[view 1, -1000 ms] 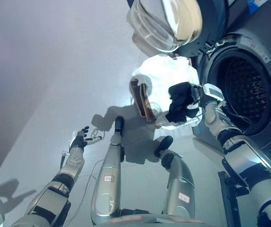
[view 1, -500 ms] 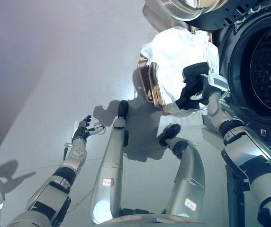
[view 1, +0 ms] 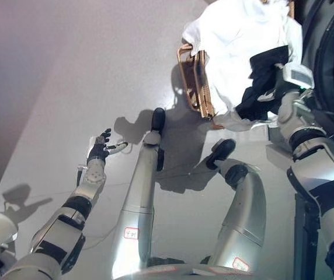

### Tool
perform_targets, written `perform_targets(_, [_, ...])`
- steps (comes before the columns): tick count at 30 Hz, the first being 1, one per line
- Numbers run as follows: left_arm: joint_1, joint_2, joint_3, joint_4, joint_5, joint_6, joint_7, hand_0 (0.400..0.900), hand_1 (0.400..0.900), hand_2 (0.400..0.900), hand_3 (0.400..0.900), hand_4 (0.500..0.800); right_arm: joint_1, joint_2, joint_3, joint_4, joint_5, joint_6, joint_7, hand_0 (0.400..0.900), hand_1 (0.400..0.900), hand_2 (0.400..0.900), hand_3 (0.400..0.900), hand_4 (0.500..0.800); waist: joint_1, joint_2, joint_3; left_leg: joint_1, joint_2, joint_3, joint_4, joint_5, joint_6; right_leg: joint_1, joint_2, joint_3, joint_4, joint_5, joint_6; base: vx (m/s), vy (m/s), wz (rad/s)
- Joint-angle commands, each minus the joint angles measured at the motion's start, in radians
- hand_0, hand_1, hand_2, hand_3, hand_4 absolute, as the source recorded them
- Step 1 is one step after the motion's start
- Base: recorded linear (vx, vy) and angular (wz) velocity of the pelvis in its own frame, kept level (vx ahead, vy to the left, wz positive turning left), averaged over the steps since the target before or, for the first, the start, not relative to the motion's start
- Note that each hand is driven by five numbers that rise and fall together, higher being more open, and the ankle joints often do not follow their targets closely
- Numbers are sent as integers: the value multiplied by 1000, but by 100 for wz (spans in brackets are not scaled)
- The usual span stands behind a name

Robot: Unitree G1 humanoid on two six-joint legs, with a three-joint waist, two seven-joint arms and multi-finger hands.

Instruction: Put the clothes in the basket into the washing machine.

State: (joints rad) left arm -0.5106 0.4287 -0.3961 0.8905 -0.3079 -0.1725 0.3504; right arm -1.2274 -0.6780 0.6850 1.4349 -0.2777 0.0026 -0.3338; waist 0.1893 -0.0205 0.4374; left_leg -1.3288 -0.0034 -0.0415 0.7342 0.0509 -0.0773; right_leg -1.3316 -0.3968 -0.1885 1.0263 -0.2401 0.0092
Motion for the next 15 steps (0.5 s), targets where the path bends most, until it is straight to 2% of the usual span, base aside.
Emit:
perform_targets(1, [110, 6, 18, -40, -21, -41, 69, 900, 900, 900, 900, 800, 68, -72, 43, 49, -13, 29, -12, 578, 578, 578, 578, 607, 6, 55, -105, -46, -32, 11, 50, -77, -10, -20, 20, 43, 21, 10, 21, 4, 50, -5])
perform_targets(2, [130, 5, 24, -68, -21, -45, 76, 900, 900, 900, 900, 800, 52, -94, 51, 51, -14, 30, -19, 400, 400, 400, 400, 500, 5, 57, -109, -62, -34, 16, 59, -80, -7, -43, 19, 54, 32, 7, 22, 9, 71, -11])
perform_targets(4, [155, 3, 25, -81, -18, -45, 77, 900, 900, 900, 900, 800, 61, -98, 46, 48, -12, 30, -23, 400, 400, 400, 400, 500, 3, 56, -113, -69, -35, 22, 66, -82, -4, -50, 21, 61, 33, 7, 23, 30, 55, -16])
perform_targets(8, [162, -8, 24, -39, -18, -45, 74, 900, 900, 900, 900, 800, 58, -75, 42, 44, -13, 32, -43, 400, 400, 400, 400, 500, -2, 55, -115, -49, -29, 29, 40, -76, -1, -32, 28, 61, 13, 14, 26, 39, 10, -10])
perform_targets(10, [125, -28, 20, 93, -29, -39, 72, 900, 900, 900, 900, 800, 50, -28, 35, 37, -2, 35, -68, 400, 400, 400, 400, 500, -12, 46, -119, -14, -19, 29, -15, -59, 0, 0, 41, 51, -26, 25, 30, 46, -31, -11])
perform_targets(15, [110, -37, 13, 127, -17, -36, 75, 900, 900, 900, 900, 800, 70, 17, -23, 19, 60, 28, -105, 400, 400, 400, 400, 500, -17, 55, -114, 97, -5, 25, -126, -22, -7, 104, 60, 19, -98, 41, 45, 28, -36, -1])
